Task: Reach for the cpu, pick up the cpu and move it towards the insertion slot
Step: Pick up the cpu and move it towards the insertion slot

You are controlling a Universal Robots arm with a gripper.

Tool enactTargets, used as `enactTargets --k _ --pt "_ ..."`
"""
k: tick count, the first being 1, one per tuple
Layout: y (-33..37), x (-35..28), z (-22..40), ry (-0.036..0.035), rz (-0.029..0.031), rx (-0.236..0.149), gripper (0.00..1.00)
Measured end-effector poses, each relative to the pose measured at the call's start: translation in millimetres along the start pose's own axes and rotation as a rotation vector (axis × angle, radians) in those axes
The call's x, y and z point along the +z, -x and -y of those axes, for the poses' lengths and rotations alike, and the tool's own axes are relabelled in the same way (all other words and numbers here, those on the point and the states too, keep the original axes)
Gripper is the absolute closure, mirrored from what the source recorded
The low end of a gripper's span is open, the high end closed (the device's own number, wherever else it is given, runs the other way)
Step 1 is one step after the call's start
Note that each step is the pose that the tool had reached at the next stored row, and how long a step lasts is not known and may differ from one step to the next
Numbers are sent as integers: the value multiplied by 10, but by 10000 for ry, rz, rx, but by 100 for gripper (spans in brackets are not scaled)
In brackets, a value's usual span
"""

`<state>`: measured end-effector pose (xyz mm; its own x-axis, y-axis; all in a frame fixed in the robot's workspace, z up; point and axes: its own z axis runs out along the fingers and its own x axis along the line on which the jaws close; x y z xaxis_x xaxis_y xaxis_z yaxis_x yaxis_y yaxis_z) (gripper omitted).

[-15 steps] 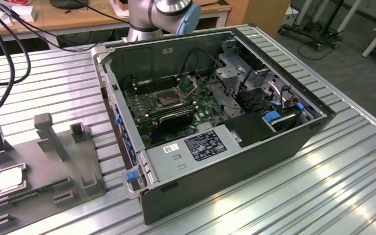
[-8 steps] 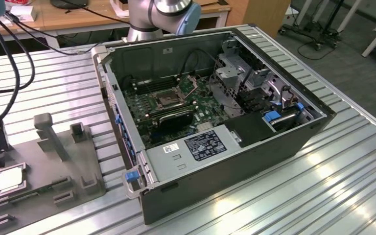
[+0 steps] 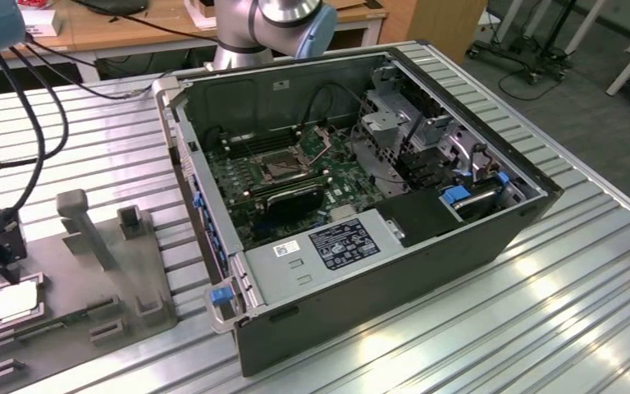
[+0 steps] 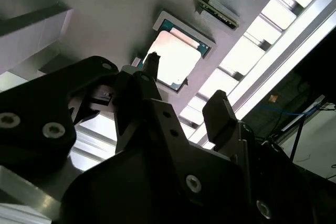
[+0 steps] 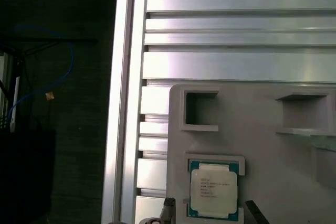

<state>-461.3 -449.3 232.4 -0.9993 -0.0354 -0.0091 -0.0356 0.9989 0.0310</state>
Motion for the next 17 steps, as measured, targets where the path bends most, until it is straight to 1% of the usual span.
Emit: enactTargets --k 1,4,5,6,7,9,11,13,14,17 --pt "0 16 0 0 1 0 39" --pt "0 22 1 -1 -2 0 38" --pt "0 22 1 -2 -2 0 33" --pt "0 22 1 -1 -1 0 33" --pt "0 23 1 0 0 -1 26" --pt "0 31 1 3 4 -1 26" --pt "1 58 3 48 3 -1 26" --pt "4 89 4 111 5 3 26" --pt "7 108 5 127 7 26 26" --pt "12 162 6 136 10 144 26"
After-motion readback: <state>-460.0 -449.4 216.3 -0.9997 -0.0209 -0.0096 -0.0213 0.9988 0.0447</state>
